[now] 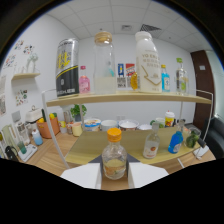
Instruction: Make me a cup of Vodka Sunrise.
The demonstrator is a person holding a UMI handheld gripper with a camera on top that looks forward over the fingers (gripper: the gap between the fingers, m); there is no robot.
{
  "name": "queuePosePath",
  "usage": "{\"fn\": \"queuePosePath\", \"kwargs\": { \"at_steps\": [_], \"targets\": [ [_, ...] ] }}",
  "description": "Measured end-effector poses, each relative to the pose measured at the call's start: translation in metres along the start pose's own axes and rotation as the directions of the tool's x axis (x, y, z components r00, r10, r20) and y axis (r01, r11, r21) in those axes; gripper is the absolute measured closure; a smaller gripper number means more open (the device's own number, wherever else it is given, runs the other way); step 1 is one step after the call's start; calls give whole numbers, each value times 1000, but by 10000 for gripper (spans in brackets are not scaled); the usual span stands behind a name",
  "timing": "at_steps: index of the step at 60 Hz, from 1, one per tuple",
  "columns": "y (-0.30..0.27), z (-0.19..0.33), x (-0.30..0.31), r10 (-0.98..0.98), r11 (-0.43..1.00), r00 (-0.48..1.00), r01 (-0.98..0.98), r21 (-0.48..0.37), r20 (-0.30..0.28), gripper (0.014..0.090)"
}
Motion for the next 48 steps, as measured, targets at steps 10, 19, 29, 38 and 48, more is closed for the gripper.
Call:
{"fn": "queuePosePath", "kwargs": {
  "at_steps": [10, 19, 29, 38, 48],
  "targets": [
    [67, -3, 0, 20, 997, 1000, -21, -80, -19, 692],
    [125, 9, 3, 27, 986, 998, -36, -163, -55, 693],
    [165, 25, 5, 17, 972, 997, -35, -232, -80, 692],
    [186, 32, 1, -3, 961, 997, -20, -275, -82, 692],
    [203, 33, -2, 4, 945, 996, -33, -327, -87, 690]
  ]
}}
